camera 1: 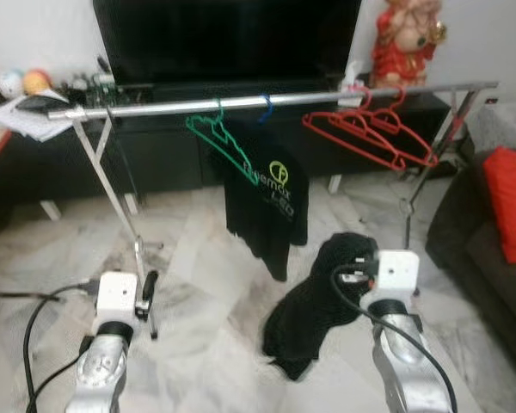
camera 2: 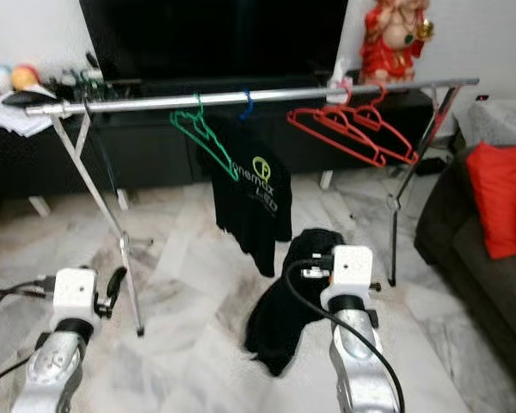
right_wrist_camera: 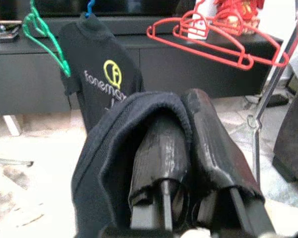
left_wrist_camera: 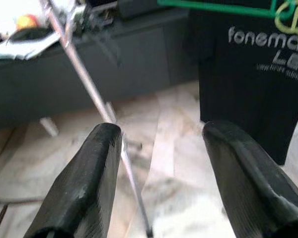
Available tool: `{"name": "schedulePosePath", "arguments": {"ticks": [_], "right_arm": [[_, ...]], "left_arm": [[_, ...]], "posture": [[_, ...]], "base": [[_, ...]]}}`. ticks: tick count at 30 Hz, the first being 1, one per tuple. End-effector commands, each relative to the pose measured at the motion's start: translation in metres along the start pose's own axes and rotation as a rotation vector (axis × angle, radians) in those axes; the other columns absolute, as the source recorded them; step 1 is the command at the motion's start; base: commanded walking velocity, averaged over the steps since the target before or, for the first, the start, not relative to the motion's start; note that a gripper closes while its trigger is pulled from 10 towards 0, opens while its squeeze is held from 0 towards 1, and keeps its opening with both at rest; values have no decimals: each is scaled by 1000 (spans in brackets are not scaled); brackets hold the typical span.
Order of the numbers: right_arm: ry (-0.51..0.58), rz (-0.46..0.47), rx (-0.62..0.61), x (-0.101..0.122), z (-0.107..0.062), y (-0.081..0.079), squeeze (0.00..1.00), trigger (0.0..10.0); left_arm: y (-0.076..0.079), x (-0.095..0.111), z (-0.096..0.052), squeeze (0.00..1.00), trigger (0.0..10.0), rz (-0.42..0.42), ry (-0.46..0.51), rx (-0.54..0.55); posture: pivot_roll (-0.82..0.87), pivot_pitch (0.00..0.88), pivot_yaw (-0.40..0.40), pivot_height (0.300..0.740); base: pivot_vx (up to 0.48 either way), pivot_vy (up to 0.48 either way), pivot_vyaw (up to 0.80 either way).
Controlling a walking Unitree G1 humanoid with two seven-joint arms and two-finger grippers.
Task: Hang hanger
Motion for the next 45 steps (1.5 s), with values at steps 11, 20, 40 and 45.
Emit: {"name": "schedulePosePath", "arguments": {"ticks": [11,20,40,45], "right_arm": [[31,-2,-30,7,0,11,0,10000],[28,2,-39,6,0,14,0,10000],[32,-8,-27,8,1,13,0,10000],[32,-8,-24,8,2,12,0,10000]], "left_arm": [[9,-2,0,0,10000,-5,-19,-15],[9,-4,0,0,10000,-21,-38,-5],[12,-4,1,0,10000,10,-45,-21],[12,-4,2,0,10000,10,-44,-21]], "posture": [[-102,0,-22,740],[-102,0,-25,740],[-104,0,-28,740],[-102,0,-30,740]], "base": [[357,0,677],[0,0,0],[0,-253,0],[0,-367,0]]}}
Point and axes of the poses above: a point about 5 cm out from each wrist's last joint towards the gripper, its own z axis pointing out of the wrist towards the gripper, its own x axis along the axis of the wrist's last joint, y = z × x, the point moved 3 cm from there along z, pointing out of the wrist towards the gripper, and after that the axes turned 7 degrees about z, right-handed, at the moved point
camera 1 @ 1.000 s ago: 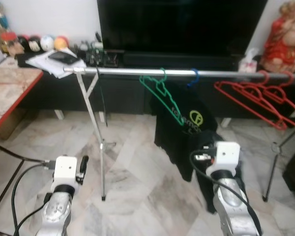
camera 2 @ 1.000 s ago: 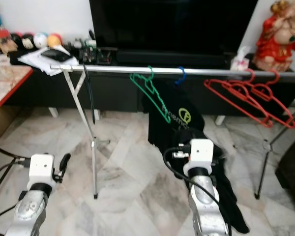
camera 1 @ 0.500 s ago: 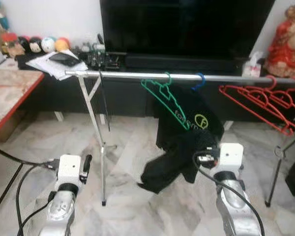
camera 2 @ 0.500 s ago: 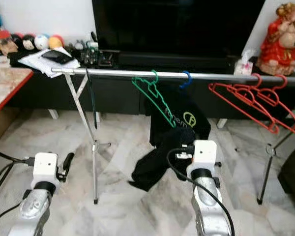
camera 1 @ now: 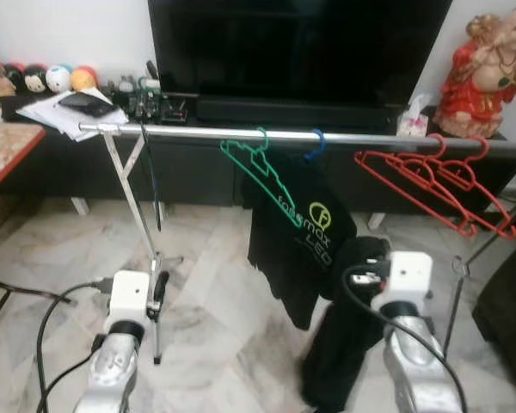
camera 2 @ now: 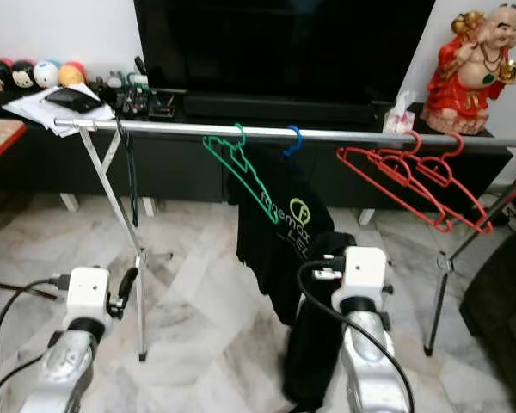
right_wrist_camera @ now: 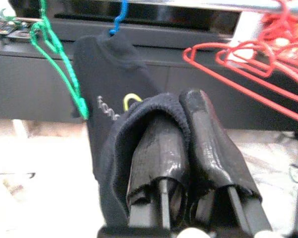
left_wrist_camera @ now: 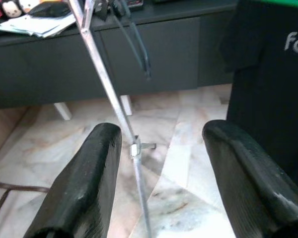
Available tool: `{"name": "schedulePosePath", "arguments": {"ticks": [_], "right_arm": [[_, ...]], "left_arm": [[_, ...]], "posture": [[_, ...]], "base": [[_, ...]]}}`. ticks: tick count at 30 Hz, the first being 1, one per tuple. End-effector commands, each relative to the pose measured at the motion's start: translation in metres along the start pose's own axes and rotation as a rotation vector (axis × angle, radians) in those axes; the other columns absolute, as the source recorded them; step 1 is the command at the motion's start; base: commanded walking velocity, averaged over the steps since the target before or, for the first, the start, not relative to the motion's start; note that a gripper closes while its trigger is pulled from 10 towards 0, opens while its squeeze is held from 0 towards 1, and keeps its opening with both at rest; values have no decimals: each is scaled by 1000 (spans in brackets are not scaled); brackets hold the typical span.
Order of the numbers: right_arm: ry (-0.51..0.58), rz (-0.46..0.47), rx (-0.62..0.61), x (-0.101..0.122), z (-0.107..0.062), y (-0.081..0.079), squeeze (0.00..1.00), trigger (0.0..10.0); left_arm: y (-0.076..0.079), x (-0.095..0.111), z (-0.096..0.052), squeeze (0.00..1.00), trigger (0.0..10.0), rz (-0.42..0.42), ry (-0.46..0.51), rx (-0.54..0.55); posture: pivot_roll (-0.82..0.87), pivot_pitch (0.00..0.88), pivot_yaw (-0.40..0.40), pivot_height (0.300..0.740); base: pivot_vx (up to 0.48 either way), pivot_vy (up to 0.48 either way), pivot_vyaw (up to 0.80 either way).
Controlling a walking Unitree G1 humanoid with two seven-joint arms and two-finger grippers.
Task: Hang hanger
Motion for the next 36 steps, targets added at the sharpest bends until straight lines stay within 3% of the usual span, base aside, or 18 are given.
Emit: {"name": "schedulePosePath", "arguments": {"ticks": [1,20,28,36], "right_arm": [[36,-11,-11,10,3,5,0,10000],[-23,-32,-31,-7,4,16,0,10000],[-127,-67,-53,-37,1,29,0,10000],[-260,-94,-84,-75,-9,41,0,10000]], "left_arm": [[2,2,2,0,10000,11,0,-2],[1,4,2,0,10000,7,8,4],[0,5,3,0,10000,0,11,15],[3,22,8,0,10000,-34,71,-1]], "posture": [[-102,0,-30,740],[-95,0,-37,740],[-92,0,-39,740],[-86,0,-39,740]], "base": [[0,-368,0],[0,-361,0],[0,-76,0],[0,0,0]]}}
Point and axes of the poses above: a point about 5 cm out from each wrist's last joint towards the gripper, its own z axis pointing out of the wrist towards the gripper, its own x axis along the axis of the wrist's last joint, y = z × x, the point moved 3 cm from there along z, pointing out of the wrist towards the gripper, and after that the axes turned 7 degrees about z, right-handed, at the moved point
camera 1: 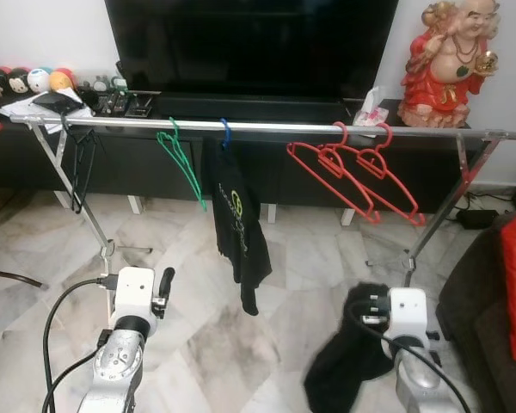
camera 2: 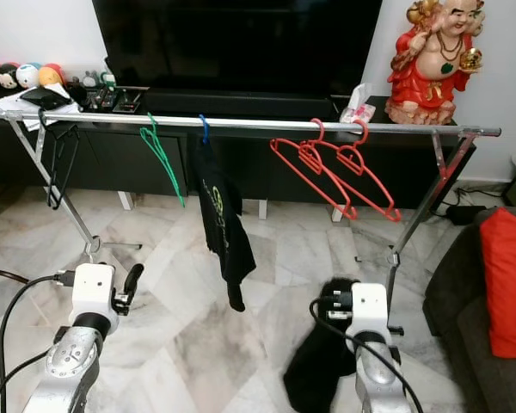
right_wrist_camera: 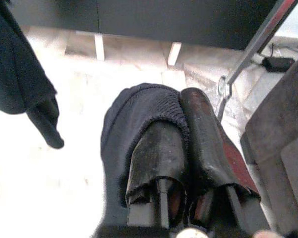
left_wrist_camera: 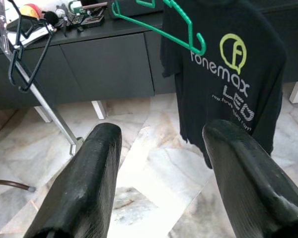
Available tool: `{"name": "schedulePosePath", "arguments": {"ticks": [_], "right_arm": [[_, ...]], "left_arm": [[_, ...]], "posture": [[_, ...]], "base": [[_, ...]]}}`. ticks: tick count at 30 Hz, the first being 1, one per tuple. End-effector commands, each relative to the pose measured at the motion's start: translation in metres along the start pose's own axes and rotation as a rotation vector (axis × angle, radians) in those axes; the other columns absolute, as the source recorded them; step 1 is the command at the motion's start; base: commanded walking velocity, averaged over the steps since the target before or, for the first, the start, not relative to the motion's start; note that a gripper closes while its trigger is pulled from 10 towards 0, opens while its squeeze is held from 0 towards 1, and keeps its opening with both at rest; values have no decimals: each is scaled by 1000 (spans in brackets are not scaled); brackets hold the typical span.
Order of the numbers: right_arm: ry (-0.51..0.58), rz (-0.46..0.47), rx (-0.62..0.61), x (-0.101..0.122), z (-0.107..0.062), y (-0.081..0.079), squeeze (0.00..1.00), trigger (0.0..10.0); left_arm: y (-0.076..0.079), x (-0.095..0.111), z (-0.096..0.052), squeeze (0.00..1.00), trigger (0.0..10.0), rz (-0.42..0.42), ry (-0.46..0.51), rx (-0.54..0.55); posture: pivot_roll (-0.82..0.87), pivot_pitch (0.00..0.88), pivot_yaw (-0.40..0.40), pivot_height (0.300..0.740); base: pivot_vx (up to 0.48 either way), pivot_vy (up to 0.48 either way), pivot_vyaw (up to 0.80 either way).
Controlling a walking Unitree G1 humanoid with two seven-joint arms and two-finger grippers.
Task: Hang hanger
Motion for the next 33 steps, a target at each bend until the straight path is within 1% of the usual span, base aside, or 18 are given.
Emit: {"name": "schedulePosePath", "arguments": {"ticks": [1,2,8,15,19,26,30,33], "right_arm": [[58,-2,17,14,6,-7,0,10000],[40,-2,20,8,6,-8,0,10000],[4,2,25,-1,7,-12,0,10000],[-19,0,48,-8,7,-15,0,10000],[-41,4,74,-14,5,-19,0,10000],[-109,-20,92,-32,0,-25,0,10000],[-119,-23,99,-35,-2,-26,0,10000],[-130,-39,128,-38,-4,-30,0,10000]], "left_arm": [[-5,14,5,0,10000,-9,50,18],[-7,21,7,0,10000,-14,71,33],[-8,34,10,0,10000,-5,123,46],[-11,30,9,0,10000,-11,111,56],[-12,30,9,0,10000,-42,102,68],[-11,34,12,0,10000,-37,116,64],[-11,34,12,0,10000,-37,117,65],[-13,34,11,0,10000,-37,118,69]], "posture": [[-86,0,-38,740],[-87,0,-37,740],[-82,0,-35,740],[-82,0,-36,740],[-83,0,-37,740],[-87,0,-36,740],[-85,0,-37,740],[-82,0,-38,740]], "base": [[0,0,0],[0,0,0],[0,0,0],[0,0,0],[272,0,0],[297,0,0],[302,0,0],[307,0,0]]}}
Point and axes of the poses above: a point about 5 cm out from each wrist's last joint towards the gripper, its own z axis pointing out of the wrist towards the gripper, its own x axis along the axis of the wrist's last joint, y = z × x, the point moved 3 cm from there along z, pointing out of the wrist towards the gripper, and after that the axes turned 7 degrees about z, right-handed, at the moved point
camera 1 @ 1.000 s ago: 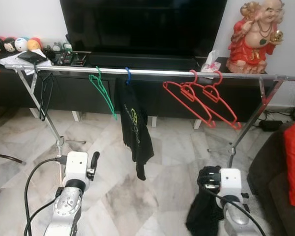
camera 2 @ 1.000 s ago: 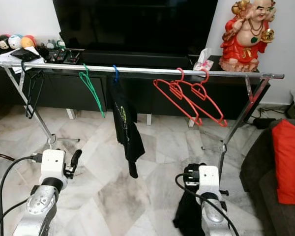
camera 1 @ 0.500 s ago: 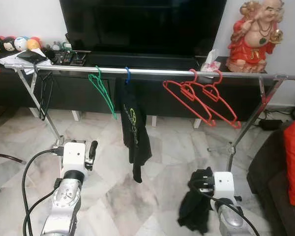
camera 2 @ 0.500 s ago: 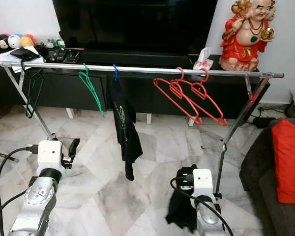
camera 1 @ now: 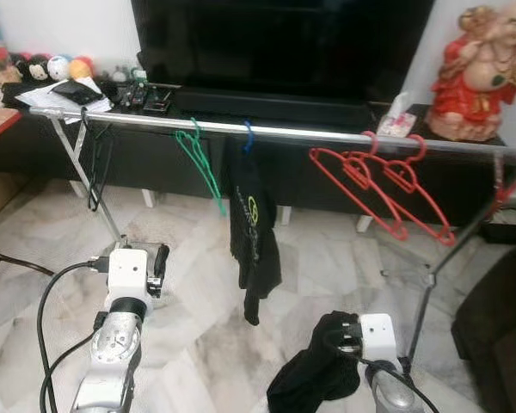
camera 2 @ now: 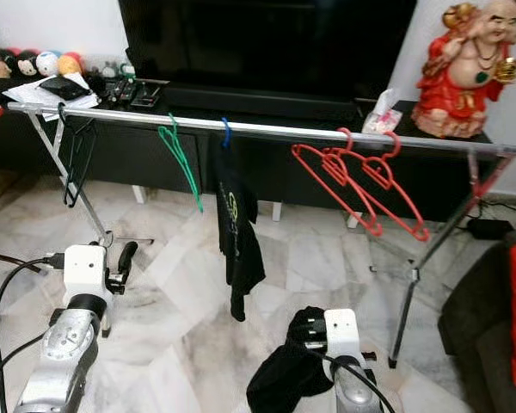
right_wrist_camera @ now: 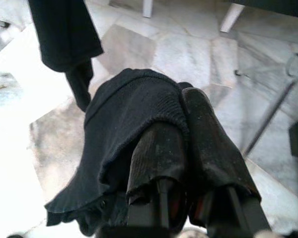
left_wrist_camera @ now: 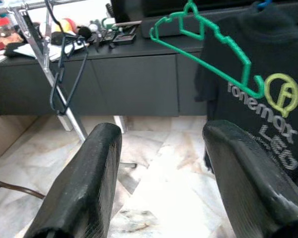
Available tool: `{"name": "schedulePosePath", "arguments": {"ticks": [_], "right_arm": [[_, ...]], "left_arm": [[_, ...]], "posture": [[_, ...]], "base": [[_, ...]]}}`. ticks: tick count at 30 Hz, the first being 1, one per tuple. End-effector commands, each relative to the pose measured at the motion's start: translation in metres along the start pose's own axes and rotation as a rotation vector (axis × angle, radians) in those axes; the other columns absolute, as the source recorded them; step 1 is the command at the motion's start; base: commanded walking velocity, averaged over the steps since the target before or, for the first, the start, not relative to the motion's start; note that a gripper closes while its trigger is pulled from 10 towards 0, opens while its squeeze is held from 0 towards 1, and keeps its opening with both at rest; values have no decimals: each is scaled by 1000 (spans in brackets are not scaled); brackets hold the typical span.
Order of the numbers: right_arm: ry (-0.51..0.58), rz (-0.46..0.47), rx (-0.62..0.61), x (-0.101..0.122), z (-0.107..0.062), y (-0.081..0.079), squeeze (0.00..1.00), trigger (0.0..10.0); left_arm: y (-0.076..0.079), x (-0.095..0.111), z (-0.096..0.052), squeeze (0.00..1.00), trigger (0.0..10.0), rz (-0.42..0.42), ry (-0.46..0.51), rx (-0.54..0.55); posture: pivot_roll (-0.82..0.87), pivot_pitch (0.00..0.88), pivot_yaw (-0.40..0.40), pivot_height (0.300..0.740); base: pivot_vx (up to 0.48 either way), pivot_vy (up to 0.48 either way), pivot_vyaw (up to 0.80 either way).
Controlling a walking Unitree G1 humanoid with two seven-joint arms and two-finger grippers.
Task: Hang hanger
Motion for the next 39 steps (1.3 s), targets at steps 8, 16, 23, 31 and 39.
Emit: {"name": "schedulePosePath", "arguments": {"ticks": [8,16,23,31,39], "right_arm": [[19,-34,11,2,0,4,0,10000],[19,-48,55,1,0,-4,0,10000],[11,-66,85,-1,-1,-9,0,10000],[1,-40,70,-3,-2,-4,0,10000],[1,-33,67,-4,-2,-3,0,10000]], "left_arm": [[4,11,3,0,10000,-22,41,-5],[3,13,4,0,10000,-22,46,0],[2,13,4,0,10000,-21,43,5],[3,13,5,0,10000,-24,38,-1],[8,17,10,0,10000,-75,28,-32]], "posture": [[-83,0,-39,740],[-83,0,-39,740],[-83,0,-39,740],[-82,0,-40,740],[-83,0,-39,740]], "base": [[313,0,0],[314,0,0],[312,0,629],[182,0,77],[0,0,0]]}}
Point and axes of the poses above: a point about 5 cm out from each wrist's last joint towards the gripper, its own z axis pointing out of the wrist towards the gripper, its own x axis along the axis of the wrist's last joint, y = z × x, the point moved 3 cm from there along z, pointing out of the wrist towards the gripper, and after that the axes turned 7 degrees about z, right-handed, at the moved point
